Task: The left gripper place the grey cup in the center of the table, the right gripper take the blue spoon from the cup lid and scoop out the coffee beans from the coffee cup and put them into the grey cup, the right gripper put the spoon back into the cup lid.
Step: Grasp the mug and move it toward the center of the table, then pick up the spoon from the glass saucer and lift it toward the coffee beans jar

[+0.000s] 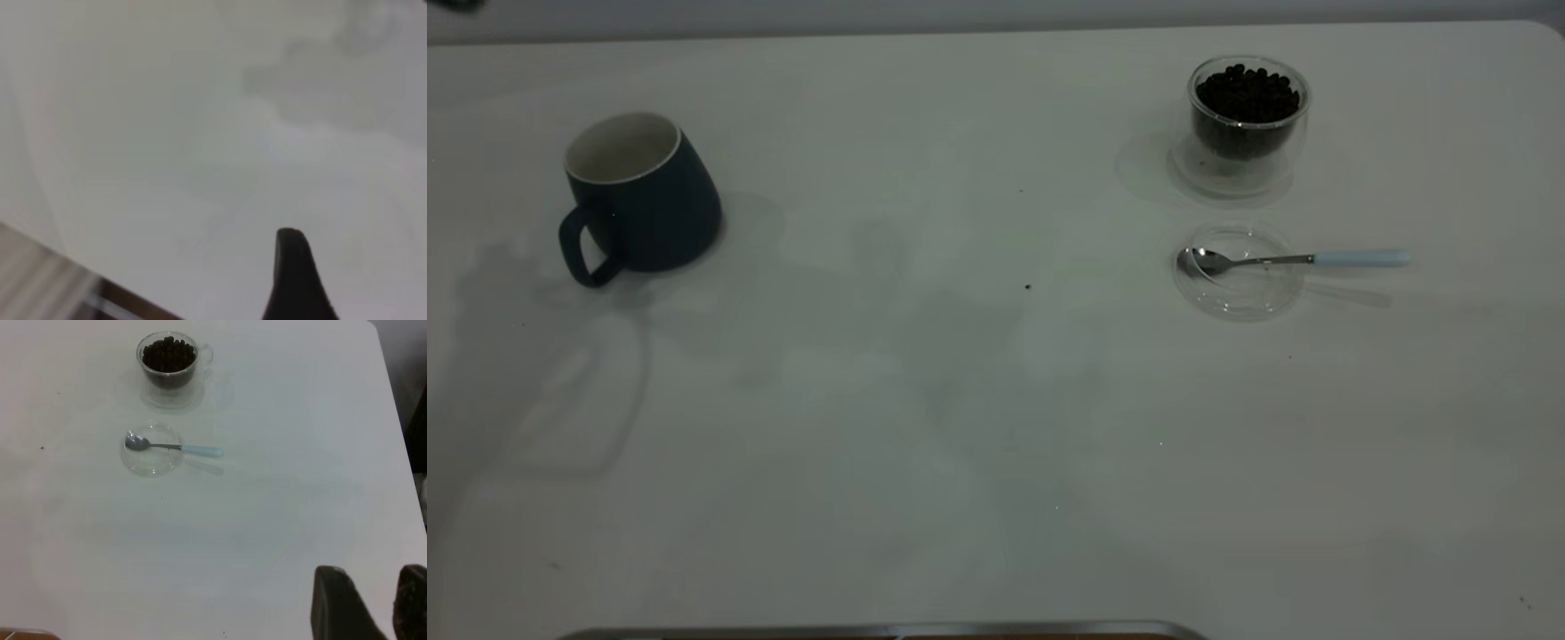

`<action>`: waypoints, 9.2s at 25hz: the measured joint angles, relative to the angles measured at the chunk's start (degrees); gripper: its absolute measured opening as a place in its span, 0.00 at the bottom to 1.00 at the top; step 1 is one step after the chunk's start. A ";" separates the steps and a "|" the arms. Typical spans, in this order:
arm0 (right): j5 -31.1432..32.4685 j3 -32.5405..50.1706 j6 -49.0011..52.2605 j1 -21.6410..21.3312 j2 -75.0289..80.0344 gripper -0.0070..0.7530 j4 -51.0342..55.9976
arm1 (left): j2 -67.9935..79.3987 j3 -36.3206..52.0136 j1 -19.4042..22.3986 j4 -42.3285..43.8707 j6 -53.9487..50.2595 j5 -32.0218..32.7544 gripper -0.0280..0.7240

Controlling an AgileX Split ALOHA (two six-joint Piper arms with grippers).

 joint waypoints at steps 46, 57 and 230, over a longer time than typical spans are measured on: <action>0.00 0.00 0.00 0.00 0.00 0.32 -0.07 | 19.32 -0.96 -17.17 16.39 -11.06 -45.04 0.78; 0.00 0.00 0.00 0.00 0.00 0.32 -0.07 | 18.06 -0.96 -20.46 12.56 -16.30 -47.12 0.78; -39.91 -15.77 -18.65 -1.36 82.13 0.99 41.11 | -110.40 36.59 -0.12 -30.67 -39.81 35.75 0.78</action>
